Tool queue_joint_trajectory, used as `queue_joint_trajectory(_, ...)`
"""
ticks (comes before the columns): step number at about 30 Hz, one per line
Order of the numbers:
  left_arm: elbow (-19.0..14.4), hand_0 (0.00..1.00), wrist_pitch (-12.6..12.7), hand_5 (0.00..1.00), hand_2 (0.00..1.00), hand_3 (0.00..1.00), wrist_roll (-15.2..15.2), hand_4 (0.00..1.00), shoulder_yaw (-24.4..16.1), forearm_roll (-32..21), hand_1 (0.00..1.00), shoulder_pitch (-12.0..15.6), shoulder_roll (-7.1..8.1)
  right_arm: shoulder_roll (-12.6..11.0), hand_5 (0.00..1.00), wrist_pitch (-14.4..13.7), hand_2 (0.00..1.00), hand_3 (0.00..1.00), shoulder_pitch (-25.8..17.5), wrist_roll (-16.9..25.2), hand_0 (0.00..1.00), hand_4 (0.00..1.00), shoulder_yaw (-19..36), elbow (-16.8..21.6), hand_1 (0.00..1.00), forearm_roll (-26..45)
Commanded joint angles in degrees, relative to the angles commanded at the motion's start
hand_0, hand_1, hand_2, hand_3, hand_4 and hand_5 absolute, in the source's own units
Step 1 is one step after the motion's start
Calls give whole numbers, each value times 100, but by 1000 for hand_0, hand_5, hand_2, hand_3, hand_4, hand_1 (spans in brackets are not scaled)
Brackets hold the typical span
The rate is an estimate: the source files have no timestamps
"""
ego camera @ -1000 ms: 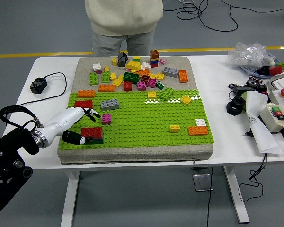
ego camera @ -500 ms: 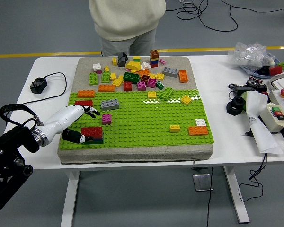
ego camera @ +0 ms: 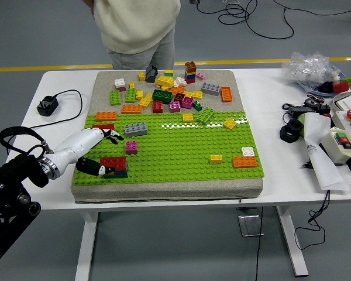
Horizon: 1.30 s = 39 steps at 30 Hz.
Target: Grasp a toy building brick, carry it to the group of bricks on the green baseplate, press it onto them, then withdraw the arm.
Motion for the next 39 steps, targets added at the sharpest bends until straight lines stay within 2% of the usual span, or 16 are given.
queue_joint_trajectory(6,-53,895,-37,92,708,764,-7,880,-15,-33,784,13,19,2,702,2,766,769,-9,-1,767,966,3,0,714,2)
queue_joint_trajectory(16,-655,896,-254,92,710,763,22,881,-233,-133,785,207,164,1,702,6,766,769,-28,-2,766,966,17,0,714,-14)
queue_joint_trajectory(23,-885,904,-449,103,735,743,96,897,-328,-37,795,394,281,6,702,8,766,768,-40,-1,767,965,19,0,714,-14)
queue_joint_trajectory(24,-896,936,-474,183,818,661,101,931,-333,-21,838,409,290,6,702,8,766,767,-41,-1,767,965,20,0,713,-16)
queue_joint_trajectory(29,-899,936,-654,183,818,661,134,931,-365,81,838,465,319,9,702,9,766,767,-45,-1,767,965,23,0,713,-22)
queue_joint_trajectory(30,-896,953,-697,288,865,611,142,950,-372,84,865,481,327,9,702,8,766,768,-47,-1,767,965,21,0,714,-20)
queue_joint_trajectory(34,-934,953,-825,288,865,611,169,950,-381,113,865,529,356,11,702,9,766,768,-57,-7,767,965,22,0,714,-20)
queue_joint_trajectory(39,-1006,965,-868,310,892,583,183,957,-414,119,888,582,395,11,702,10,766,767,-64,-12,766,965,26,0,714,-23)
